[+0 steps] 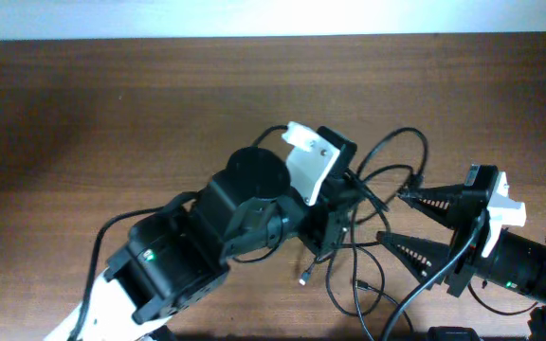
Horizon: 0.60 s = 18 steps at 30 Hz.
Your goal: Untangle cables
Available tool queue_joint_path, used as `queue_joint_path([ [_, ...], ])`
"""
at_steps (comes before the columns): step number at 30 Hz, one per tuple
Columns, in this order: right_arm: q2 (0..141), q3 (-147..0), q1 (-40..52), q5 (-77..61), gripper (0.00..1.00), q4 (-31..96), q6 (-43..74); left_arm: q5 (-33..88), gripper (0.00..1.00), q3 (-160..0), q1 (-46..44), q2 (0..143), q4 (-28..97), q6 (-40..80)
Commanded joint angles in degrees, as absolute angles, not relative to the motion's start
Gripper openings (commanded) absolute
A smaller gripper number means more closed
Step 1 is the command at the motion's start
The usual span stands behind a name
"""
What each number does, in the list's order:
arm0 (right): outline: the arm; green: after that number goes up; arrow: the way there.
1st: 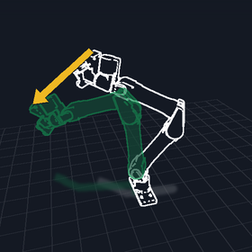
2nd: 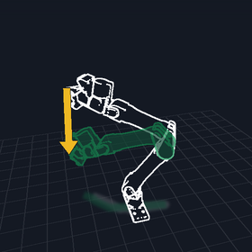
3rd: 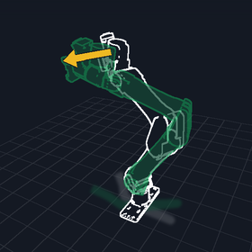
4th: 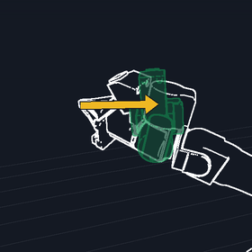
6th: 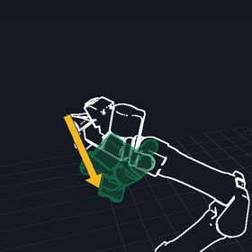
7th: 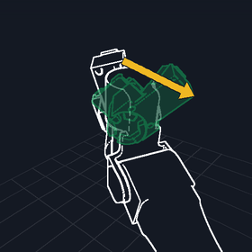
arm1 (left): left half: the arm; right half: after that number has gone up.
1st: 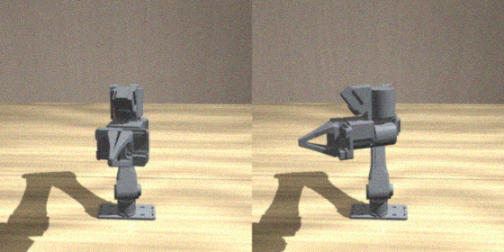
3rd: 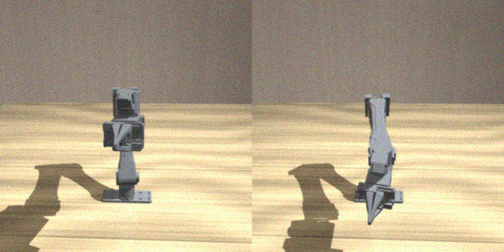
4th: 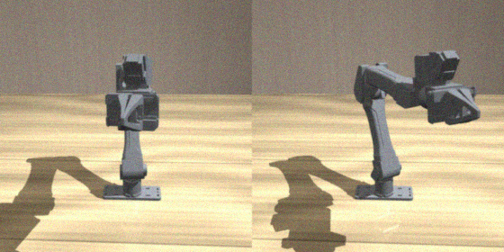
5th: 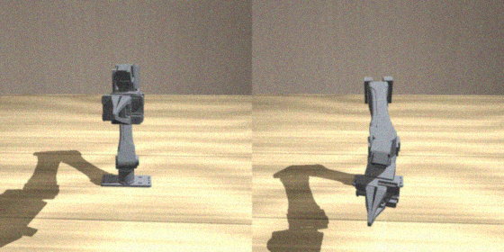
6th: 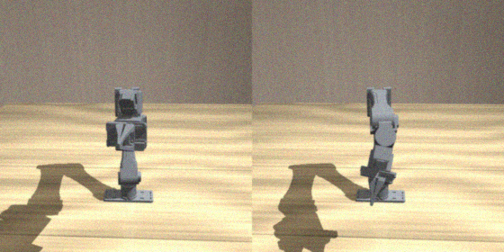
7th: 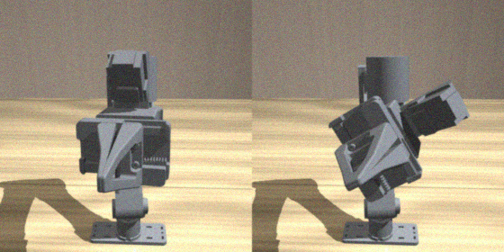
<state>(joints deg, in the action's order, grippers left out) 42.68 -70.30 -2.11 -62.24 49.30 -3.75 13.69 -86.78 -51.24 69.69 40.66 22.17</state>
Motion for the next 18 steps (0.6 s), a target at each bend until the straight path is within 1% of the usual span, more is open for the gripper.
queue_joint_path([
  [1,42.52,-70.78,-2.26,-61.98,0.49,49.10,-4.32,18.50,0.00,-87.11,-51.24,70.43,39.46,23.14],
  [2,42.52,-70.78,-2.26,-61.01,0.36,49.12,-4.29,18.50,0.00,-87.11,-51.24,70.43,39.44,23.14],
  [6,42.52,-70.78,-2.26,-61.04,0.36,49.12,-4.29,18.98,0.00,-87.11,-51.24,70.43,39.16,23.16],
  [11,42.74,-70.78,-2.26,-60.99,0.35,49.15,-4.29,23.40,0.00,-87.11,-51.24,70.43,36.45,23.20],
  [12,42.85,-70.78,-2.26,-60.99,0.27,49.12,-4.29,23.40,0.00,-87.11,-51.24,70.43,36.45,23.20],
  [13,43.05,-70.78,-2.26,-61.01,0.10,49.12,-4.29,23.38,0.00,-87.11,-51.24,70.43,36.45,23.20],
  [14,43.11,-70.78,-2.26,-61.01,0.04,49.15,-4.27,23.38,0.00,-87.11,-51.24,70.43,36.47,23.16],
  [16,43.11,-70.78,-2.26,-61.04,0.04,49.12,-4.27,22.37,0.00,-87.11,-51.24,70.43,36.93,23.07],
  [18,43.11,-70.78,-2.26,-61.01,0.04,49.12,-4.27,15.55,0.00,-87.11,-51.24,70.43,40.56,23.11],
])
